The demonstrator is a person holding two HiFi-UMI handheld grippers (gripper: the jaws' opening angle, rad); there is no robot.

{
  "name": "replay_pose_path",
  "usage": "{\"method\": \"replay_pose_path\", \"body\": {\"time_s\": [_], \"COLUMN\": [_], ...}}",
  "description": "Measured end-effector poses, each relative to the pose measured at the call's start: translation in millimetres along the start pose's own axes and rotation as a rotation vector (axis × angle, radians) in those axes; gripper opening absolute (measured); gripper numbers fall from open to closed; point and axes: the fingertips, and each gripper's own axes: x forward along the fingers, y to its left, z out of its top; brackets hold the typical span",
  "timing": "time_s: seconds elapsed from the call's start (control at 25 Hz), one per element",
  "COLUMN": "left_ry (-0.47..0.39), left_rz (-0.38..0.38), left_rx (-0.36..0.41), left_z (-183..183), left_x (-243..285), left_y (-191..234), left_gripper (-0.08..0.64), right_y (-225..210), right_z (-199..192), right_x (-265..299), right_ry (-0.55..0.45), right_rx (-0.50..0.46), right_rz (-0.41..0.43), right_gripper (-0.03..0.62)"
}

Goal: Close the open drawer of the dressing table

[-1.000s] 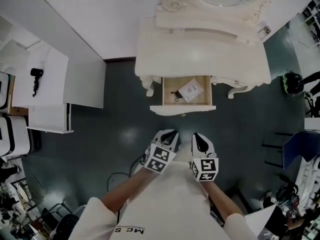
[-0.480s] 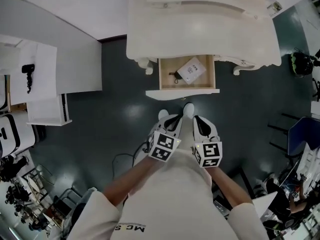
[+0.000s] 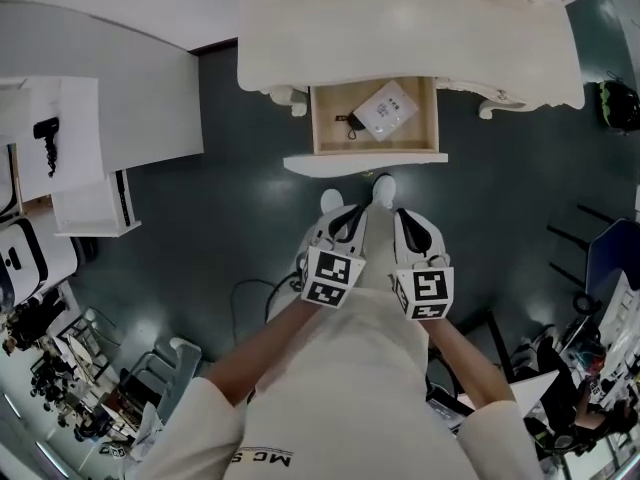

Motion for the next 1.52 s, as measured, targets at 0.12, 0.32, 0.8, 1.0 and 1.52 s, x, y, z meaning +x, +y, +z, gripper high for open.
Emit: {"method": "replay_pose_path", "body": {"time_s": [0.12,0.32,0.8,1.0,1.52], "left_ry": [-0.012,-0.018,0.001,0.032,0.058], "left_rz": [0.037,0.066,0.13,0.146,0.195], "left_rx": [-0.028,-0.072,-0.139,-0.145,-0.174], "left_z": [-4.3,-14.5,-37.6,-48.7,-67.6], "left_x": [8.5,20.6,45.8,58.0,76.7], "left_y": [10.3,23.5,51.1,58.4,76.2], "left_gripper": [0.023,0.023,0.023,0.023,0.023], "right_y": [-5.9,-11.4,-11.8,-7.3,-9.2], "right_z": [-3.0,-10.4,-35.0,-40.0,-45.5], "right_x": [6.6,18.5,39.7,47.4,60.6], "right_ry": [-0.002,0.002,0.037,0.044,0.043], "right_rx": [0.008,0.014,0.018,0.031,0.051], "right_rz": [-0.002,-0.006,0.009,0.011,0.013], "right_gripper": [0.0,0.0,0.0,0.0,0.0]}}
